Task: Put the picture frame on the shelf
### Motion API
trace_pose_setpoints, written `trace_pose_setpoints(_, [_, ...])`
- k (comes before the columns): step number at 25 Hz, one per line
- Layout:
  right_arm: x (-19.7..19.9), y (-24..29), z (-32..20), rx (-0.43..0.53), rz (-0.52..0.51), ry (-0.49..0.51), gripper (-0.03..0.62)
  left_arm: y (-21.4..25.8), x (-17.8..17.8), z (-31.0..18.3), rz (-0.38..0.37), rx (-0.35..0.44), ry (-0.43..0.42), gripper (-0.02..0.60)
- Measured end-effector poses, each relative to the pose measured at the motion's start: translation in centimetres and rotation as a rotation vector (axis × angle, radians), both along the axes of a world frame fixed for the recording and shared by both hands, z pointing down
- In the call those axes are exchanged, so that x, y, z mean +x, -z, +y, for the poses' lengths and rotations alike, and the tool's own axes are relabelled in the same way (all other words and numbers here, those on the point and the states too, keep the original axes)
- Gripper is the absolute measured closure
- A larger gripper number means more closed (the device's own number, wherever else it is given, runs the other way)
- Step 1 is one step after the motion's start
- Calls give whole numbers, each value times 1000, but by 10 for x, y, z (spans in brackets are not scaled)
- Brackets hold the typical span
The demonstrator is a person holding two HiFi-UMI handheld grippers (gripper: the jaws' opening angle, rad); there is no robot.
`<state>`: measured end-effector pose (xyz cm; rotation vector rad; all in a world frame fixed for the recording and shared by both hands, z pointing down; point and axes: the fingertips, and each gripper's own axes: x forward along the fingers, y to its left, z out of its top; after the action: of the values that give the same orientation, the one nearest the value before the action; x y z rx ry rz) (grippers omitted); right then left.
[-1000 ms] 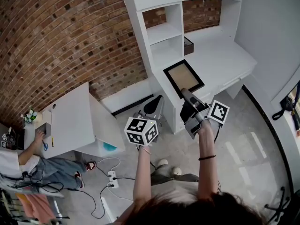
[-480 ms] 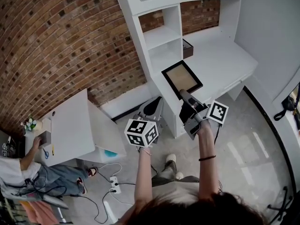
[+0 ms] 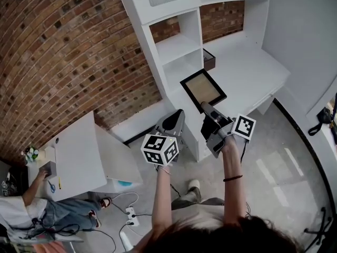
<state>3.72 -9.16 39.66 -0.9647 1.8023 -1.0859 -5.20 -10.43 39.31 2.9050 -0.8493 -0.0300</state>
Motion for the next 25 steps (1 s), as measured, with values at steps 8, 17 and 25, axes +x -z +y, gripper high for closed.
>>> trace_pose_setpoints(8, [3,2,-41,-3,-1,-9,522,6,3,-46,14,9,-11,571])
trace_pose_setpoints(17, [9,-1,-76,-7,7,-47,522,8,14,-88,28,16,-57,571])
trace_pose_setpoints(25, [16,-4,-94,-8,-15,-72,522,8,26,-109,29,18,-92,571])
